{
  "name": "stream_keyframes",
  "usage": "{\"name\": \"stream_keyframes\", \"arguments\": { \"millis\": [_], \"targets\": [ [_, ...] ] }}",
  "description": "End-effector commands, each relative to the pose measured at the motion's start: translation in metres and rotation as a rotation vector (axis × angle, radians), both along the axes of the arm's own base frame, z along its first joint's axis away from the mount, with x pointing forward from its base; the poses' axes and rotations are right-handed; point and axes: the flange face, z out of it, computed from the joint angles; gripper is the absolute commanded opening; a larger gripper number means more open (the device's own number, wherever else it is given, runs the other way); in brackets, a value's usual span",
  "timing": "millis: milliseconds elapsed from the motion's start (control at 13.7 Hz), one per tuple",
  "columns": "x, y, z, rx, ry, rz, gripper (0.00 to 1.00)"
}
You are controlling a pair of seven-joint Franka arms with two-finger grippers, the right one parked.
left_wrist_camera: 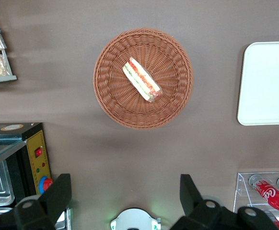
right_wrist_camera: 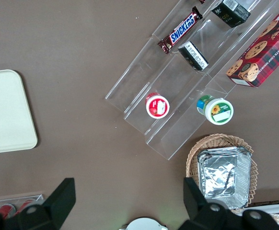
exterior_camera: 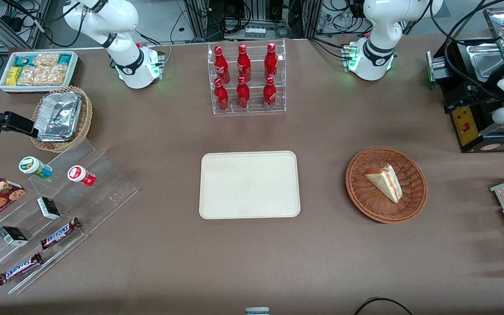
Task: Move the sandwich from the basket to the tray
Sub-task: 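Move the left gripper over the wicker basket toward the wrapped sandwich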
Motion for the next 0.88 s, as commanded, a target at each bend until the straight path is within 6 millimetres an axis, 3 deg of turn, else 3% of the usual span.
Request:
{"name": "stream_keyframes", "arguments": {
  "millis": [0,220,366,585,805],
  "targets": [
    [-0.002,0.003,0.008,-0.009,0.006,-0.011,1.00],
    [0.010,0.005,-0.011,-0.004,0.027,-0.007,1.00],
    [0.023,0.010,-0.038,0.035,0.054,-0.001,1.00],
    [0.032,0.010,-0.105,0.048,0.040,0.026,1.00],
    [0.035,0.008,-0.162,0.064,-0.005,0.215,1.00]
  ]
}}
